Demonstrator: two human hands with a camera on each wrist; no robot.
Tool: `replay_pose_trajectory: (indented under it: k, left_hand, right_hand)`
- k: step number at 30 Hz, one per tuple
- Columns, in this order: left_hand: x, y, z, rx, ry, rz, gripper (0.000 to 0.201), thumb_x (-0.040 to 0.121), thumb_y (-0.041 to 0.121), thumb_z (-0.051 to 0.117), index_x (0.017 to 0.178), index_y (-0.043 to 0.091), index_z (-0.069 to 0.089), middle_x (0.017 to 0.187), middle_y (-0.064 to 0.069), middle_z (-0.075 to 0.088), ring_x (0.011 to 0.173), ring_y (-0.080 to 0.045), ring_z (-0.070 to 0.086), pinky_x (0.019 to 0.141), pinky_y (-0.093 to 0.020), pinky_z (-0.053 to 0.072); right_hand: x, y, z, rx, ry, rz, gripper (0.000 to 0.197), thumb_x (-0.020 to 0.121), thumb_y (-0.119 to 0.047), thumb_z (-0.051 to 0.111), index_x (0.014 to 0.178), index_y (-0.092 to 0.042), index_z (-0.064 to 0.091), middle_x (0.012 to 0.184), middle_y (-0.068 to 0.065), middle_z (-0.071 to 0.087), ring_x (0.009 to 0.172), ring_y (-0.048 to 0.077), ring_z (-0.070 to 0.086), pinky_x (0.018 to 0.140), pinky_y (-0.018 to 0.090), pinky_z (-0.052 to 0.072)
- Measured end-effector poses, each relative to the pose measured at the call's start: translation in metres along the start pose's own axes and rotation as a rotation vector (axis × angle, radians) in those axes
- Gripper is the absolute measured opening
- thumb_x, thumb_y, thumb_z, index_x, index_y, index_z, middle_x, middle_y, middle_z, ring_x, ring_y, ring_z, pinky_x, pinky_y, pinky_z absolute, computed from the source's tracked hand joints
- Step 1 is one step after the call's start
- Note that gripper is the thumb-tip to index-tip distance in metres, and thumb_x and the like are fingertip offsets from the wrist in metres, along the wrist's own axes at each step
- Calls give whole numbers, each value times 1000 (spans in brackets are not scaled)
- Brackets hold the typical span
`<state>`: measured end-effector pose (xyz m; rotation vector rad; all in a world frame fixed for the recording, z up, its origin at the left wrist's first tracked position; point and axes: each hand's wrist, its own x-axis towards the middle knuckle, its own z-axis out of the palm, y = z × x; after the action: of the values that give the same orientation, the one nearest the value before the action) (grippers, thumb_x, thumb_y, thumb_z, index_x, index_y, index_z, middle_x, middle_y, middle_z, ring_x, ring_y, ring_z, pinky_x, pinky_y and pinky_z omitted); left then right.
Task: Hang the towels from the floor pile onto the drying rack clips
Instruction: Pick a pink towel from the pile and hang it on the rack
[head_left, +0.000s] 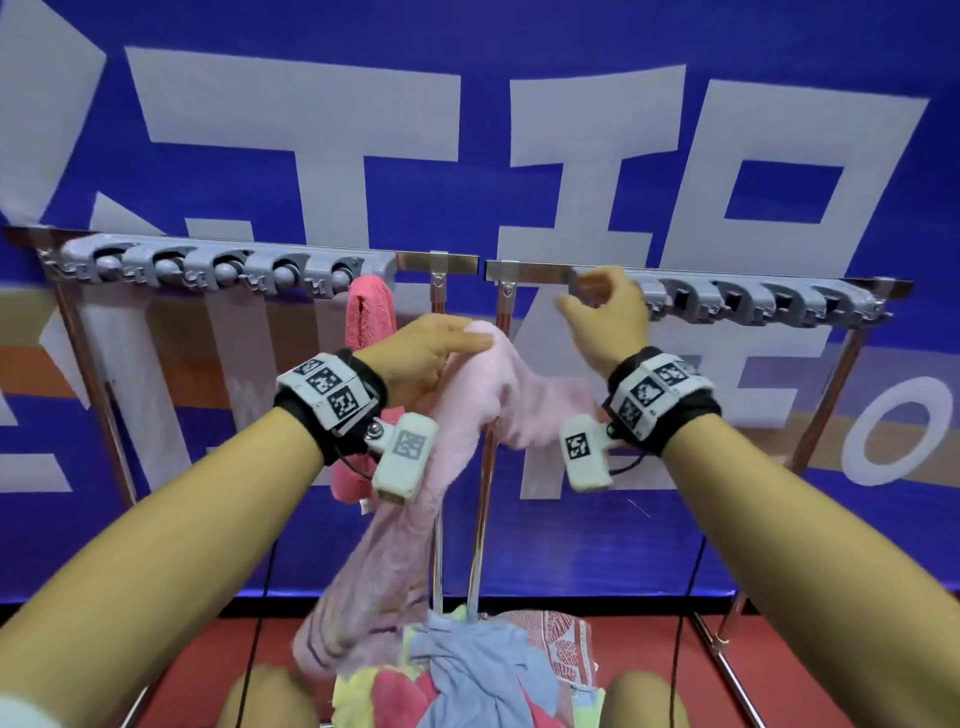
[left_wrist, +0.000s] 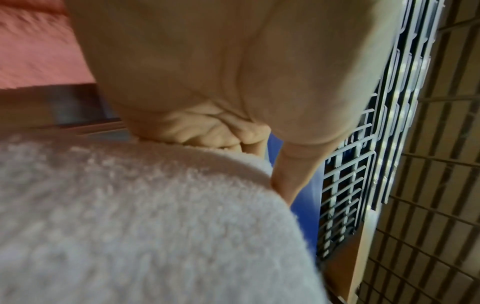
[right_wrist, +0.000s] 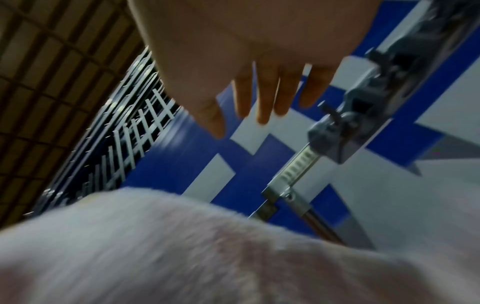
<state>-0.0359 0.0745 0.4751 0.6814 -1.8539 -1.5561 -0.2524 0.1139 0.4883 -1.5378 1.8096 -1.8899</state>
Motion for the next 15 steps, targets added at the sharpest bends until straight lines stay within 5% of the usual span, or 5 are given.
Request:
replay_pose_trajectory:
  k: [2,6,11,13,15]
  left_hand:
    - [3,9,10,39,-6,-11,28,94,6,56,113,-14,59,98,-20,64,85,-23,65,72,-31,52]
    - [-1,18,11,85,12,-12,26,86,0,54,108,-10,65,107,-21,69,99,-29,67,86,-40,52]
    - [-10,11,-8,111,28,-17,25,83,2,61,101,-16,62,94,-21,70,85,-28,69,66,-31,56]
    - [-13,7,-11,93,61,-17,10,87,3,63,83,-7,63,74,-10,67,66,-20,65,53,-23,51]
    - [-15,3,-13,80,71,-25,24,93,1,56,70,4,64,62,-3,62,54,-13,61,45,-20,47]
  right_hand:
    - [-17,-15,18,81,-306,-62,10,89,-34,67,87,-25,67,95,-3,69,91,11,62,90,34,50]
    - [-32,-18,36,28,-694,-8,43,95,-57,46,93,-27,76,109,3,73,105,15,66,101,40,48]
    - [-44,-17,38,132,-771,70,38,98,-42,53,104,-12,75,103,10,74,98,24,70,93,36,53]
    - [-42,-19,36,186,-744,56,30,97,-30,57,106,-7,74,100,12,74,93,25,70,87,35,54]
    - [-39,-21,32,218,-707,51,28,95,-22,59,104,2,72,91,17,72,80,21,66,75,34,53]
